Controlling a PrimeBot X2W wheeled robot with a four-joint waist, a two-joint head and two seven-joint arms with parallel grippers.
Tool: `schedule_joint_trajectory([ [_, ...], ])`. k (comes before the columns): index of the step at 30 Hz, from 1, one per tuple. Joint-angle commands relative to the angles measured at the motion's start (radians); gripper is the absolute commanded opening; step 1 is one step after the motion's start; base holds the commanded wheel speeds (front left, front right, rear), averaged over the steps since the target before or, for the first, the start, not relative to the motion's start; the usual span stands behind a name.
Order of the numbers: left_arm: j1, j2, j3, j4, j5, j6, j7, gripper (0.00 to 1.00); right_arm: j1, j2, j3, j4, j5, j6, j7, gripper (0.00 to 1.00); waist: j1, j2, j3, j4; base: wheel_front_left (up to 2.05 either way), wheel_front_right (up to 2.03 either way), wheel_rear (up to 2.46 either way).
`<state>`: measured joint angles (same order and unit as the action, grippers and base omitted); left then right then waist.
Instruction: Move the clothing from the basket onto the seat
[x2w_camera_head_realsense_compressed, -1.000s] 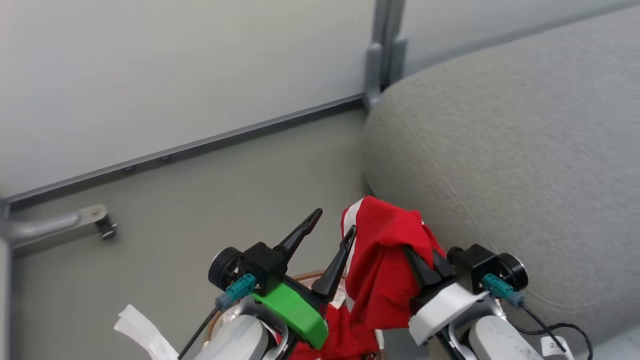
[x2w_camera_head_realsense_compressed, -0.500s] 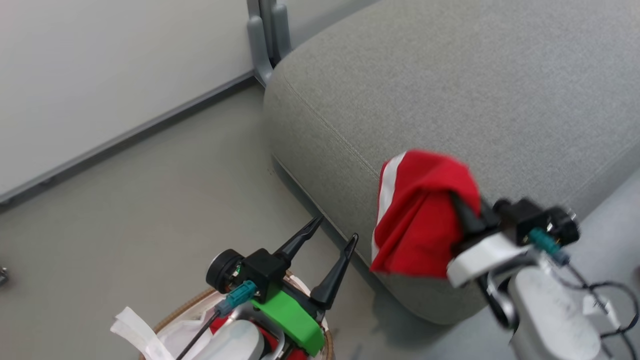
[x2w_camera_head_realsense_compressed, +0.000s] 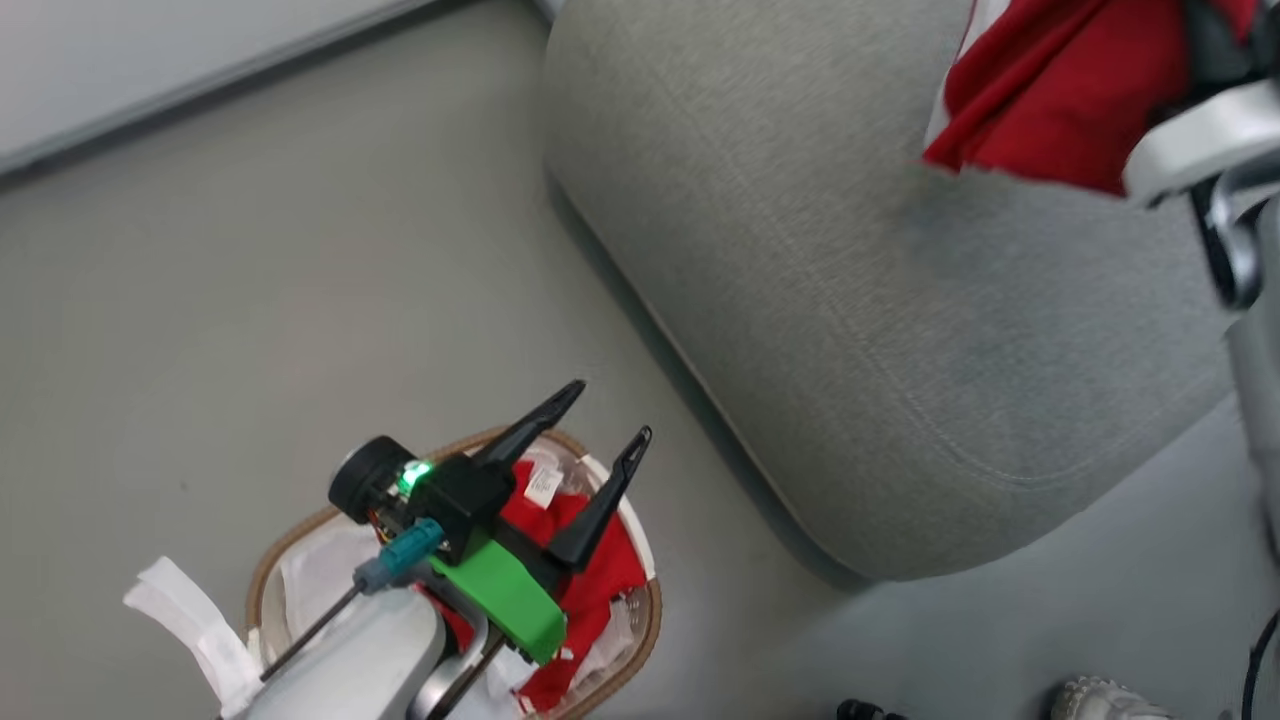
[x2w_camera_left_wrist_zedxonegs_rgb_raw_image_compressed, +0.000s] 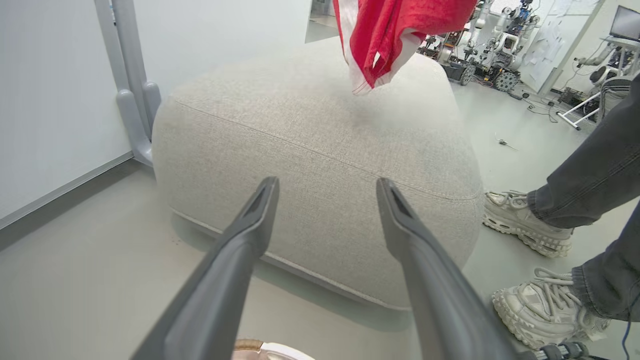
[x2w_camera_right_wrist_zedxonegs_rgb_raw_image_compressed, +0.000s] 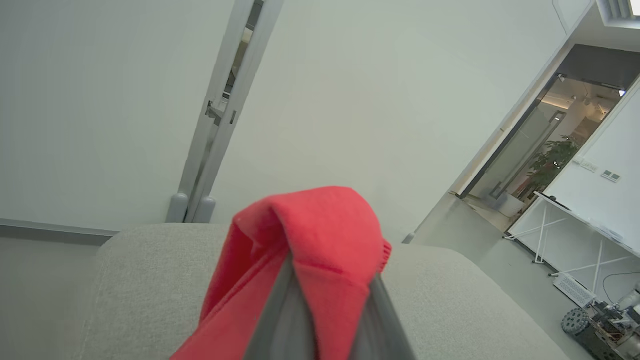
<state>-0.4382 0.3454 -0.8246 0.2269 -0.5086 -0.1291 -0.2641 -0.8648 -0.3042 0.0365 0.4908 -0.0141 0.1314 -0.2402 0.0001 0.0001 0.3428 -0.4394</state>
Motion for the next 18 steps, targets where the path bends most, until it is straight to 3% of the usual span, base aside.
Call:
schedule_joint_trajectory([
  [1,-0.025,0.012,-0.003,-0.009,-0.012,-0.003,0.000,1.00,-0.040,-0.008,-0.021,0.025,-0.012,-0.001,0.007,0.00,-0.0001,-0.0001,0.166,0.143,0.00,0.00,0.00],
  [6,-0.062,0.014,-0.006,-0.025,-0.026,-0.003,0.000,1.00,-0.166,-0.048,-0.084,0.132,-0.057,-0.001,0.004,0.00,-0.0001,-0.0001,0.230,0.225,0.00,0.00,0.00],
  [9,-0.074,0.019,-0.008,-0.030,-0.029,-0.002,0.000,1.00,-0.224,-0.036,-0.142,0.184,-0.069,-0.001,0.000,0.00,-0.0001,-0.0001,0.262,0.261,0.00,0.00,0.00],
  [14,-0.086,0.033,-0.003,-0.037,-0.035,-0.002,0.000,1.00,-0.253,-0.041,-0.293,0.273,-0.190,-0.002,0.008,0.00,-0.0001,-0.0001,0.303,0.310,0.00,0.00,0.00],
  [18,-0.086,0.045,0.009,-0.036,-0.038,-0.002,0.000,1.00,-0.231,-0.004,-0.456,0.299,-0.294,-0.001,0.002,0.00,-0.0001,-0.0001,0.315,0.323,0.00,0.00,0.00],
])
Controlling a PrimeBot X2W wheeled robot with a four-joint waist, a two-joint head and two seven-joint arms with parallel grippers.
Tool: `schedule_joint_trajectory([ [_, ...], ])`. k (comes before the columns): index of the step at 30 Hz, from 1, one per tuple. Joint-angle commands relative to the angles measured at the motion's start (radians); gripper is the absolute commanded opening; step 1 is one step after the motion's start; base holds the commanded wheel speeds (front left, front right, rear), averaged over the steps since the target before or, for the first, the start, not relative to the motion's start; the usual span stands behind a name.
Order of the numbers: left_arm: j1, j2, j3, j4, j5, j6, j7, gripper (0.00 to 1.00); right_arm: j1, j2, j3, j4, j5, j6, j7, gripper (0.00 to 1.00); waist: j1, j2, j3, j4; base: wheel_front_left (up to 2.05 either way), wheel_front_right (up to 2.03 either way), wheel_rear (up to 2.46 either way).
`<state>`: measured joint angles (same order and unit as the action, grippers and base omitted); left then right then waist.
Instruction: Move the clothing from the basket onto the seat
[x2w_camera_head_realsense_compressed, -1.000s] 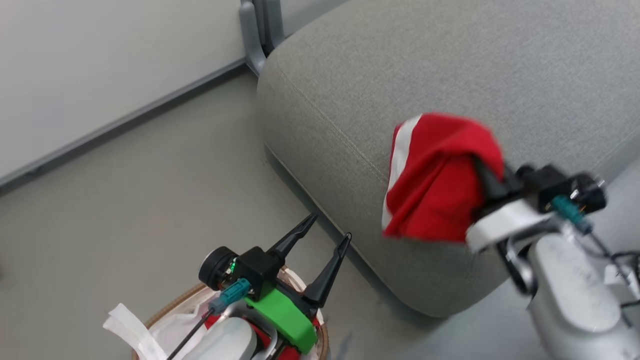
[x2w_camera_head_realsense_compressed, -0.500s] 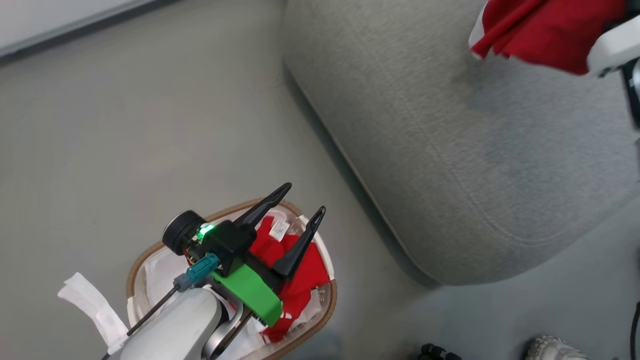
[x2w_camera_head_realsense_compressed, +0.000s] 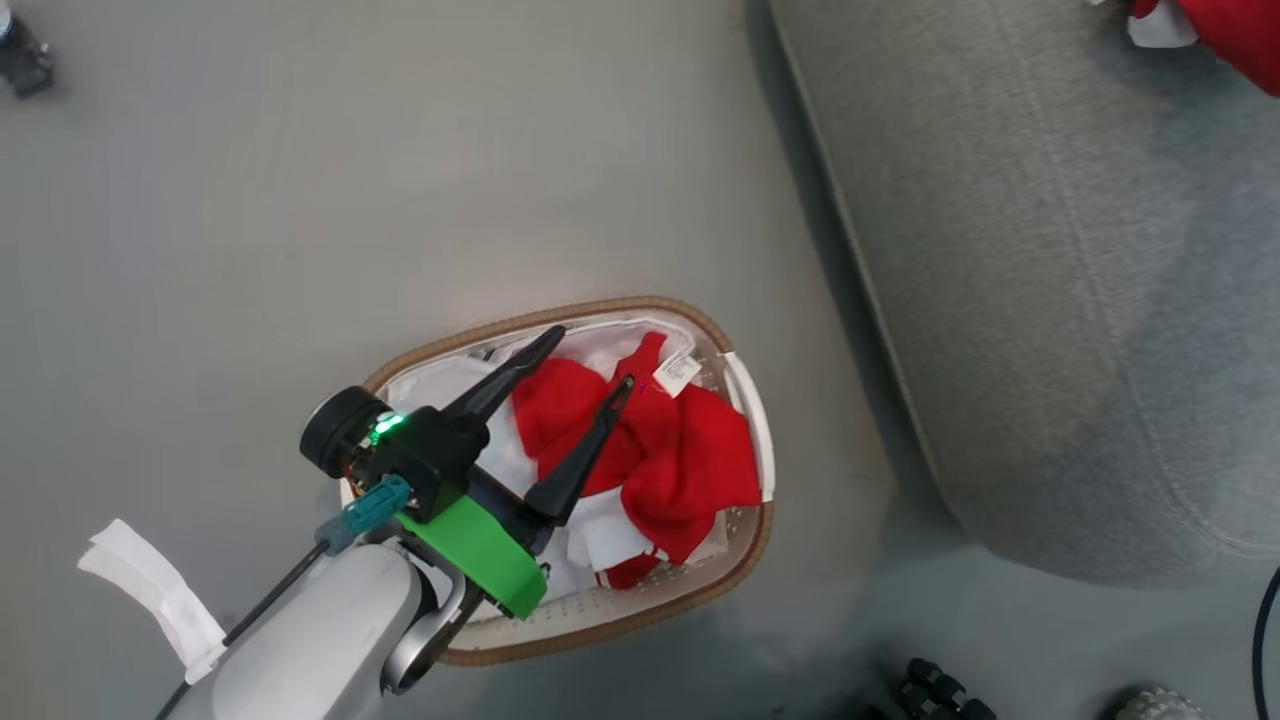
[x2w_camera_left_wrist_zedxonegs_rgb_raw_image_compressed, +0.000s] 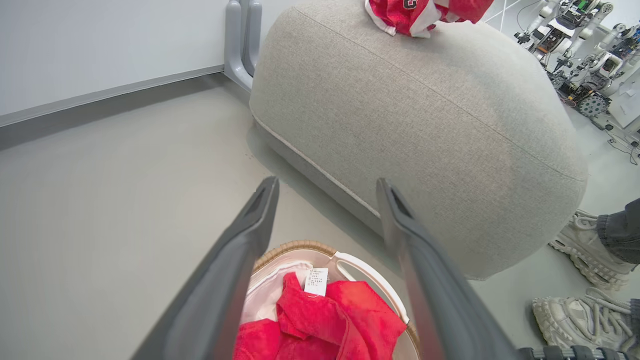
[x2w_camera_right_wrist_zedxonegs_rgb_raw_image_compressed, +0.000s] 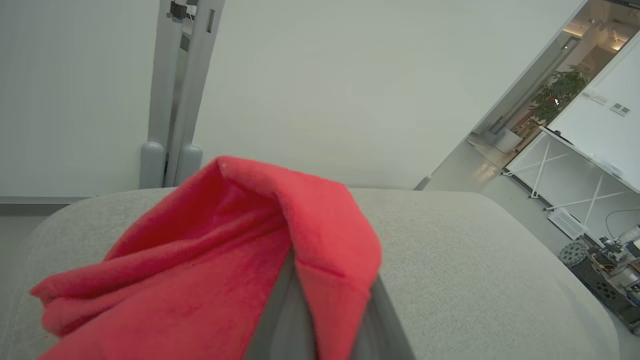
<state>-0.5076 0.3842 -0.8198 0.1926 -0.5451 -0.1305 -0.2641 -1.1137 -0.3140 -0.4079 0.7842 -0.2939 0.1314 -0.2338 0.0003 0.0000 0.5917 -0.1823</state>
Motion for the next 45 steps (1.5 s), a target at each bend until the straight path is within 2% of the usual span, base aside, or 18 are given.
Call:
schedule_joint_trajectory([
  [1,-0.015,0.006,0.007,0.000,-0.003,0.000,0.000,1.00,0.031,0.015,-0.048,0.007,-0.036,-0.002,-0.006,0.00,-0.0003,0.0000,0.066,0.067,0.00,0.00,0.00],
  [2,-0.012,0.007,0.010,0.004,-0.005,0.000,0.000,1.00,0.047,0.025,-0.093,0.008,-0.065,-0.001,-0.008,0.00,-0.0003,0.0000,0.065,0.066,0.00,0.00,0.00],
  [3,-0.008,0.006,0.012,0.010,-0.008,0.000,0.000,1.00,0.063,0.037,-0.125,0.011,-0.085,-0.001,-0.013,0.35,-0.0003,0.0000,0.061,0.065,0.00,0.00,0.00],
  [4,0.000,0.003,0.014,0.018,-0.018,0.000,-0.001,1.00,0.085,0.051,-0.155,0.013,-0.105,-0.001,-0.016,0.83,-0.0003,0.0000,0.055,0.062,0.00,0.00,0.00],
  [5,0.002,-0.001,0.021,0.020,-0.022,0.000,-0.001,1.00,0.107,0.055,-0.177,0.012,-0.122,-0.001,-0.020,1.00,-0.0003,0.0000,0.049,0.060,0.00,0.00,0.00],
  [10,0.017,-0.015,0.060,0.034,-0.017,0.000,0.000,1.00,0.244,0.088,-0.280,0.015,-0.154,-0.001,-0.030,1.00,-0.0003,0.0000,-0.011,0.040,0.00,0.00,0.00],
  [13,0.036,-0.022,0.077,0.051,-0.008,0.000,0.000,1.00,0.319,0.105,-0.287,-0.035,-0.109,-0.002,-0.032,1.00,-0.0003,0.0000,-0.055,0.028,0.00,0.00,0.00],
  [17,0.063,-0.043,0.115,0.072,0.005,0.000,-0.001,1.00,0.452,0.128,-0.245,-0.110,-0.035,-0.001,-0.032,1.00,-0.0003,0.0000,-0.120,0.018,0.00,0.00,0.00],
  [21,0.108,-0.060,0.169,0.111,0.023,0.000,-0.001,1.00,0.603,0.144,-0.100,-0.201,0.004,-0.001,-0.032,1.00,-0.0003,0.0000,-0.188,0.011,0.00,0.00,0.00],
  [27,0.152,-0.095,0.223,0.154,0.046,0.000,0.000,1.00,0.744,0.207,0.057,-0.325,0.122,-0.001,-0.032,1.00,-0.0003,0.0000,-0.267,0.016,0.00,0.00,0.00],
  [39,0.248,-0.166,0.415,0.230,0.075,0.000,0.000,1.00,0.804,0.253,0.329,-0.435,0.366,-0.001,-0.032,1.00,-0.0003,0.0000,-0.390,0.085,0.00,0.00,0.00],
  [45,0.301,-0.202,0.543,0.263,0.137,0.000,0.000,1.00,0.817,0.255,0.434,-0.437,0.431,-0.002,-0.032,1.00,-0.0003,0.0000,-0.444,0.117,0.00,0.00,0.00],
])
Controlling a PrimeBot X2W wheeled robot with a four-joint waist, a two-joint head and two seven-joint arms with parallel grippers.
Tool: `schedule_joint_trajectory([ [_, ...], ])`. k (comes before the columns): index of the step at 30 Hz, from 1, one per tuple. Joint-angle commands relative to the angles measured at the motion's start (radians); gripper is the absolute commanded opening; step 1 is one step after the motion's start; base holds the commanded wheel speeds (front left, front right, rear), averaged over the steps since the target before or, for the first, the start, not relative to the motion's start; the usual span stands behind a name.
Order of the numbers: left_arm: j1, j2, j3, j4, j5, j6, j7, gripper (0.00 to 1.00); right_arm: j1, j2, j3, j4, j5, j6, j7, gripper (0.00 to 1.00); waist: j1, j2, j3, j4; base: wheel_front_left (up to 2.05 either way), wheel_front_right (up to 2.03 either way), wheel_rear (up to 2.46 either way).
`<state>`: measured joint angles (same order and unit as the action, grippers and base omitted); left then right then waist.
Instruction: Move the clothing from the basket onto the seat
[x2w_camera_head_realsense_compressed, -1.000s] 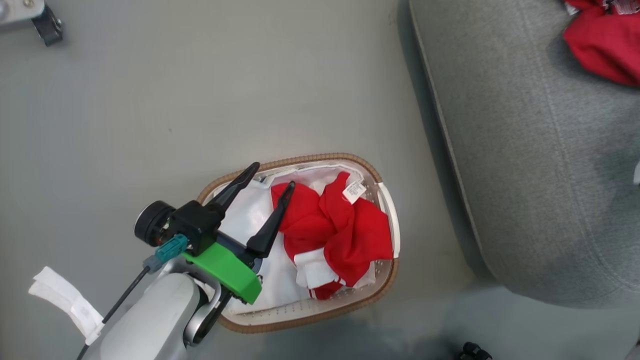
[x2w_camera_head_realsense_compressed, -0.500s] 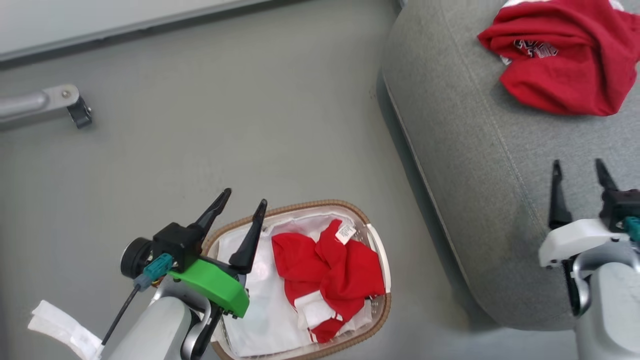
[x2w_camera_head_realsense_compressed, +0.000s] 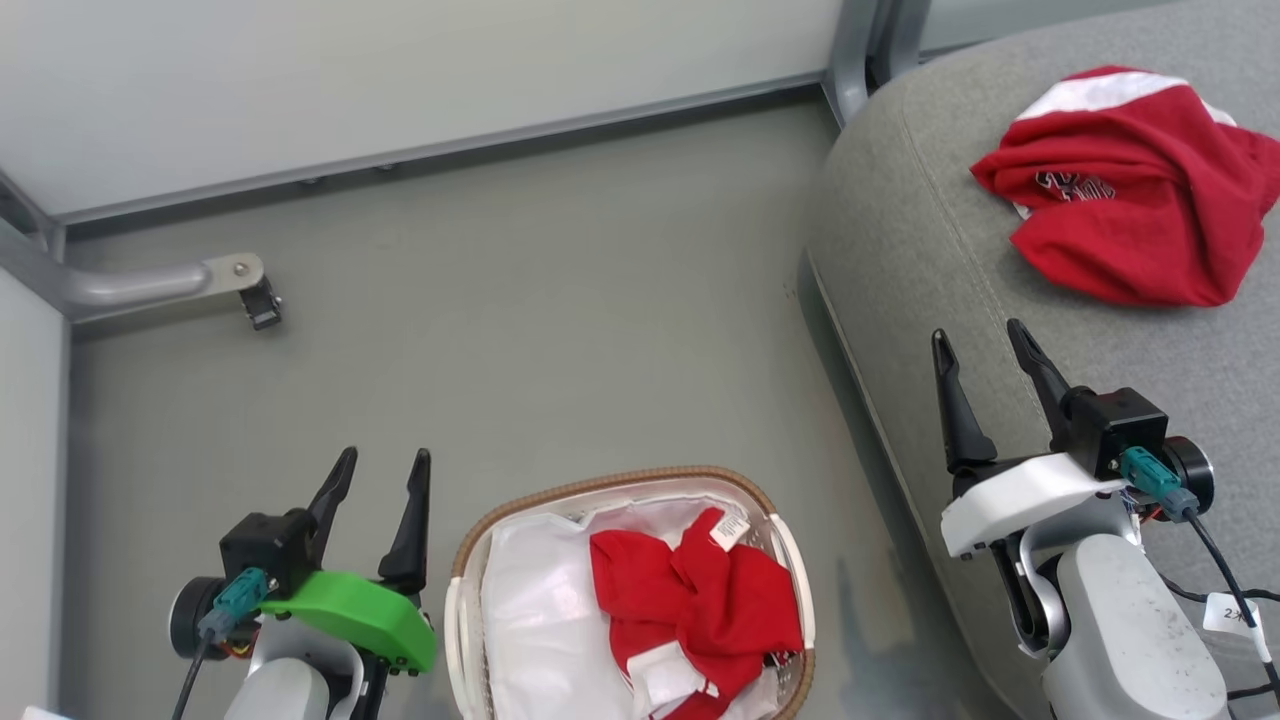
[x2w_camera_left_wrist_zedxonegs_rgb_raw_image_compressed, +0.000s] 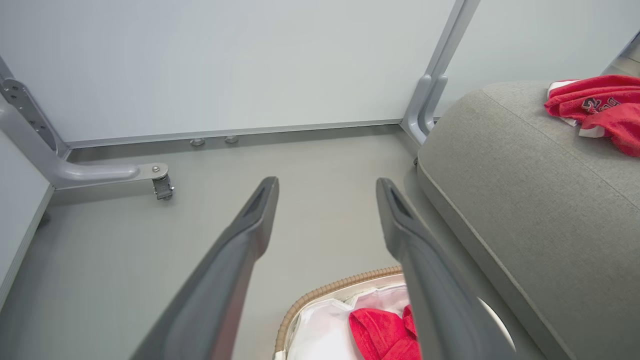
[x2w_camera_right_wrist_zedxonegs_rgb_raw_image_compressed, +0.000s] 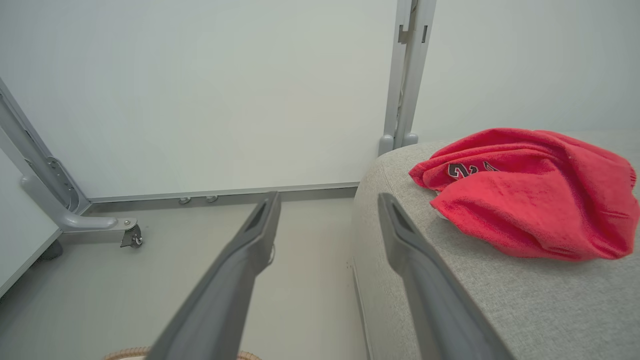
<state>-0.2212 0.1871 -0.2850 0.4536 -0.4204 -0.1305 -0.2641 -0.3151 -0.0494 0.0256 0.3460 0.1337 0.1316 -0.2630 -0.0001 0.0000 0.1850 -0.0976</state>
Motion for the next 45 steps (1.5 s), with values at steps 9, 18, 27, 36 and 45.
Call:
schedule_joint_trajectory([
  [9,0.074,-0.048,0.127,0.037,0.081,0.000,0.000,1.00,0.069,-0.005,0.031,0.010,0.015,-0.002,-0.002,1.00,0.0001,0.0000,-0.111,0.061,0.00,0.00,0.00],
  [18,0.154,-0.086,0.235,0.047,0.154,0.000,0.000,1.00,0.148,-0.004,0.057,0.027,0.028,-0.002,-0.002,1.00,0.0001,0.0000,-0.163,0.069,0.00,0.00,0.00],
  [27,0.198,-0.115,0.280,0.040,0.168,0.000,-0.001,1.00,0.183,-0.004,0.052,0.022,0.042,-0.002,-0.002,1.00,0.0001,0.0000,-0.160,0.072,0.00,0.00,0.00],
  [36,0.117,-0.114,0.174,0.054,0.132,0.000,0.000,1.00,0.106,-0.004,0.060,-0.019,0.050,-0.002,-0.002,1.00,0.0001,0.0000,-0.057,0.048,0.00,0.00,0.00],
  [45,-0.037,-0.092,-0.008,0.083,0.038,0.000,-0.001,1.00,-0.045,-0.003,0.082,-0.124,0.066,-0.002,-0.002,1.00,0.0001,0.0000,0.162,-0.032,0.00,0.00,0.00],
])
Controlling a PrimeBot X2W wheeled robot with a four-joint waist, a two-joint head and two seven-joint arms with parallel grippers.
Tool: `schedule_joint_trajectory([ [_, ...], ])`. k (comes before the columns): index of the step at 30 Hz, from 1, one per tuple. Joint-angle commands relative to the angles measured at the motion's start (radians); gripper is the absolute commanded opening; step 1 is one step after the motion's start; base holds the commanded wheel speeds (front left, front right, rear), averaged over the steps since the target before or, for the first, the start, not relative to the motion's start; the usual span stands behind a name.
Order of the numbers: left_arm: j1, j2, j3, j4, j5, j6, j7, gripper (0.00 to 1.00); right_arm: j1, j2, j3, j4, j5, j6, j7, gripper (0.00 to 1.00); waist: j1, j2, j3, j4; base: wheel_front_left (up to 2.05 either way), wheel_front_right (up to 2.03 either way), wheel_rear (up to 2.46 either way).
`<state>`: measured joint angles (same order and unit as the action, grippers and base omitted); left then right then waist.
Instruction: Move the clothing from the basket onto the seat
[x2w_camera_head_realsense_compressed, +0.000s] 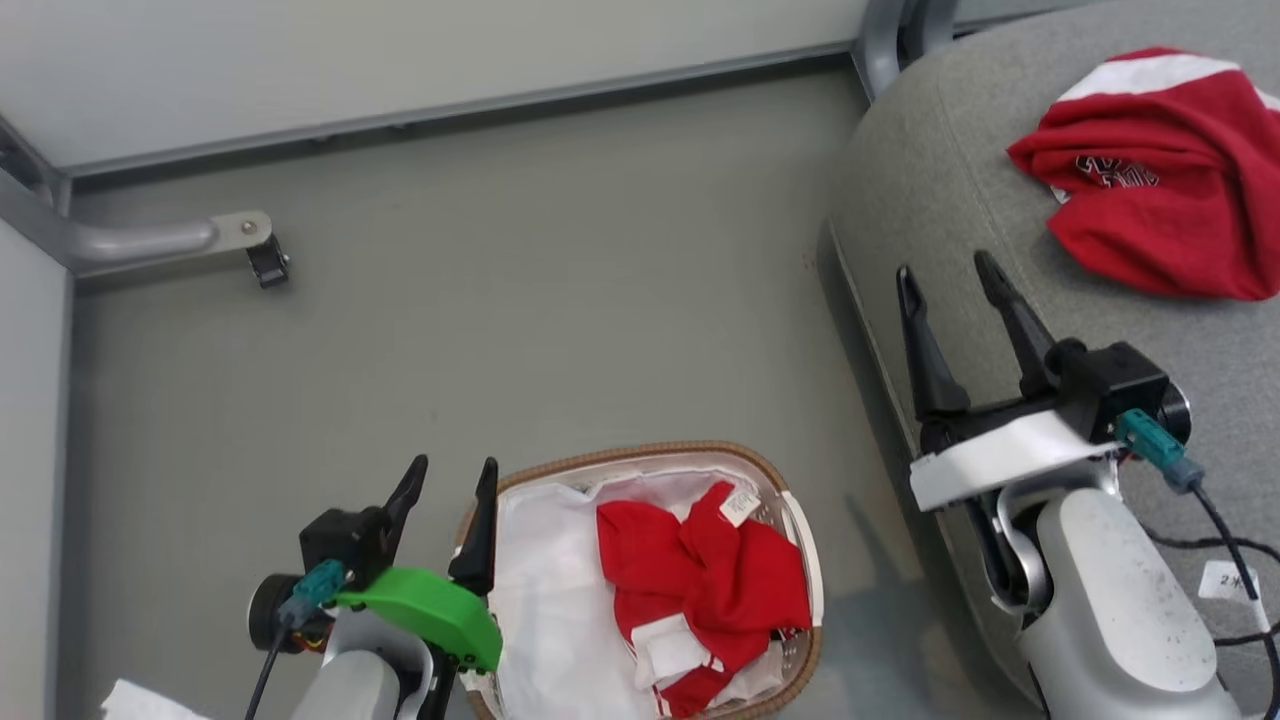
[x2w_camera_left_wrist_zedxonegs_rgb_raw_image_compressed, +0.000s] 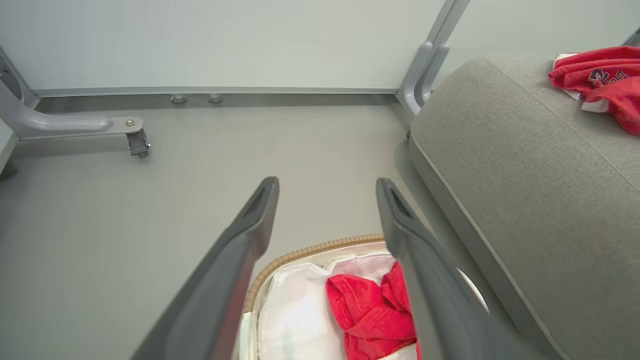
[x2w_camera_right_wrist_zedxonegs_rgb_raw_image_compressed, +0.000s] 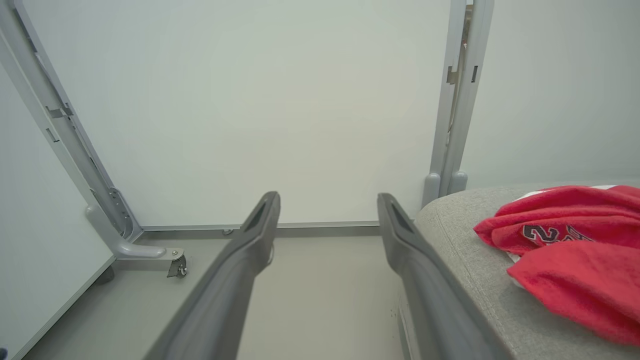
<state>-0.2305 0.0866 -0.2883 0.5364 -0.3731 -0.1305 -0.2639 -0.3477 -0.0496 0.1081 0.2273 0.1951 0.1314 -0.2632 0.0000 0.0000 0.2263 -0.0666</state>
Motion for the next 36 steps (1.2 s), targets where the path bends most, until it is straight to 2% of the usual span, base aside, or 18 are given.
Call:
schedule_joint_trajectory([
  [1,-0.043,0.012,-0.024,0.002,-0.028,0.000,-0.001,1.00,-0.025,-0.003,0.004,-0.017,0.009,-0.001,-0.002,1.00,0.0000,0.0000,0.143,-0.073,0.00,0.00,0.00],
  [9,-0.201,0.082,-0.171,0.028,-0.144,0.000,-0.001,1.00,-0.125,-0.002,0.005,-0.126,0.024,-0.001,-0.002,1.00,0.0000,0.0000,0.334,-0.147,0.00,0.00,0.00],
  [14,-0.276,0.125,-0.254,0.072,-0.197,0.000,-0.001,1.00,-0.161,-0.002,0.023,-0.177,0.041,-0.001,-0.002,1.00,0.0000,0.0000,0.422,-0.196,0.00,0.00,0.00],
  [21,-0.371,0.155,-0.421,0.156,-0.288,0.000,-0.001,1.00,-0.161,-0.002,0.027,-0.220,0.046,-0.001,-0.002,1.00,0.0000,0.0000,0.510,-0.235,0.00,0.00,0.00],
  [28,-0.450,0.153,-0.586,0.230,-0.371,0.000,-0.001,1.00,-0.148,-0.002,0.021,-0.253,0.040,-0.001,-0.002,1.00,0.0000,0.0000,0.574,-0.244,0.00,0.00,0.00],
  [36,-0.507,0.123,-0.751,0.275,-0.480,0.000,-0.001,1.00,-0.136,-0.002,0.011,-0.268,0.029,-0.001,-0.002,1.00,0.0000,0.0000,0.618,-0.236,0.00,0.00,0.00],
])
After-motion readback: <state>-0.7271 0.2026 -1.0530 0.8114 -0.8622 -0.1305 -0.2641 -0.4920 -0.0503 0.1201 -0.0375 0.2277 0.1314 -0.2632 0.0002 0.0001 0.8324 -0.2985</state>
